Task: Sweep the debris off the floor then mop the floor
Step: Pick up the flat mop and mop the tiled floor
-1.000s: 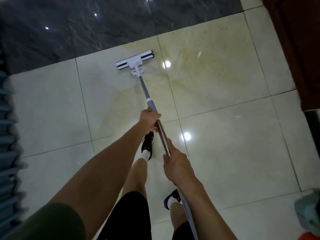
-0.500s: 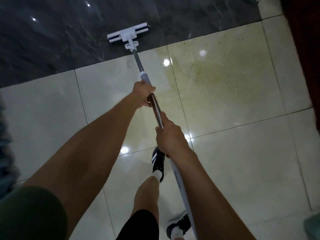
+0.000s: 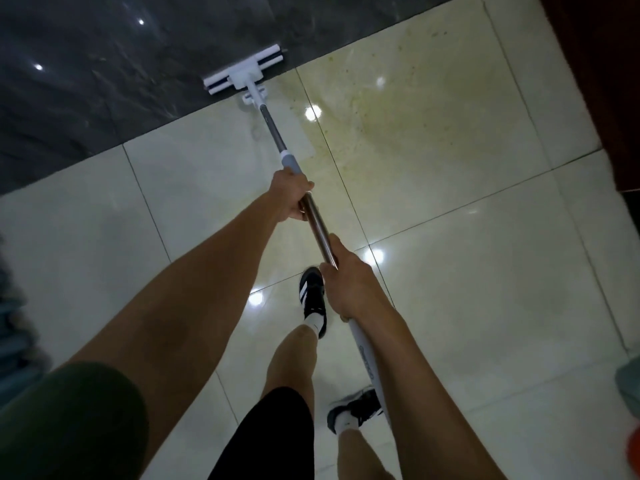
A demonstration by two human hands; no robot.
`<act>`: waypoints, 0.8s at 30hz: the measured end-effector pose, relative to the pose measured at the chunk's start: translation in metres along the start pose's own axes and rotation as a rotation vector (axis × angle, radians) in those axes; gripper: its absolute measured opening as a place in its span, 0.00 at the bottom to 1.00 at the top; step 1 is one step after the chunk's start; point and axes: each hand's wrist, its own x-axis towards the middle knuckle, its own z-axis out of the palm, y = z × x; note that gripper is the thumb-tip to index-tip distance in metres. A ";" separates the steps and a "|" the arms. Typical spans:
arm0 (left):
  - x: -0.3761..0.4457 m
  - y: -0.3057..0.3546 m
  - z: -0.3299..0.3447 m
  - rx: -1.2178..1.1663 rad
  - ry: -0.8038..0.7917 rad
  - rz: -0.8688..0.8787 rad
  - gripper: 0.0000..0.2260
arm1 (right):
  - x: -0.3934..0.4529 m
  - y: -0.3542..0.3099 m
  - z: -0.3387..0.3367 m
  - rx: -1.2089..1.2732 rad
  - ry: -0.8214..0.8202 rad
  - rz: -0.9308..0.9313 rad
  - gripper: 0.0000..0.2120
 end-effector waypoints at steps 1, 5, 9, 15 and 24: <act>-0.010 -0.011 0.012 0.029 -0.008 -0.001 0.16 | -0.012 0.016 0.002 0.014 0.008 0.001 0.27; -0.060 -0.067 0.067 0.113 -0.060 -0.008 0.14 | -0.068 0.093 0.011 0.075 0.031 0.038 0.27; -0.109 -0.136 0.127 0.136 -0.089 -0.011 0.13 | -0.130 0.176 0.016 0.108 0.030 0.075 0.28; -0.176 -0.211 0.199 0.218 -0.153 -0.014 0.13 | -0.212 0.267 0.018 0.176 0.043 0.126 0.28; -0.207 -0.247 0.226 0.145 -0.108 0.043 0.12 | -0.243 0.302 0.019 0.283 0.046 0.154 0.28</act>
